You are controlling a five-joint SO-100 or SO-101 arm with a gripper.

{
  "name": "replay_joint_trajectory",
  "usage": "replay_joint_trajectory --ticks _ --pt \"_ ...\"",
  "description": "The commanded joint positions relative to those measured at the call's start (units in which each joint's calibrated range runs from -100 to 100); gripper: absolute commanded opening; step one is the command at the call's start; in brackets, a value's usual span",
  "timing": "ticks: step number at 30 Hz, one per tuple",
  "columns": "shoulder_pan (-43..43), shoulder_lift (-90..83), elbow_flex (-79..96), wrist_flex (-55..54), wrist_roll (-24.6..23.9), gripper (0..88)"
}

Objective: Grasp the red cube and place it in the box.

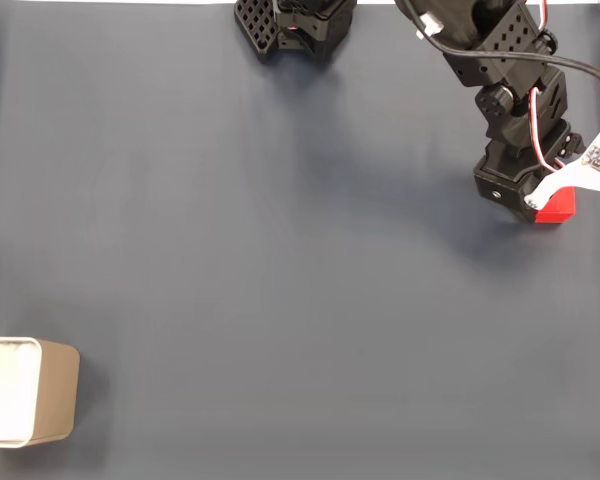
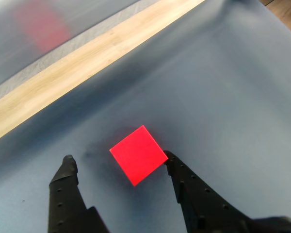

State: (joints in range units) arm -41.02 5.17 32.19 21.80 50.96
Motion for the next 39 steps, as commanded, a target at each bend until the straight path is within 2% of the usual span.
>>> replay_joint_trajectory --ticks 1,16,25,39 --pt "-1.0 -2.0 -2.3 0.2 -0.2 39.9" --pt "-3.3 -3.9 -1.9 1.2 0.8 38.5" --pt "-3.8 -7.9 3.9 1.0 3.5 38.4" --pt "-5.9 -10.5 5.9 0.7 3.4 38.5"
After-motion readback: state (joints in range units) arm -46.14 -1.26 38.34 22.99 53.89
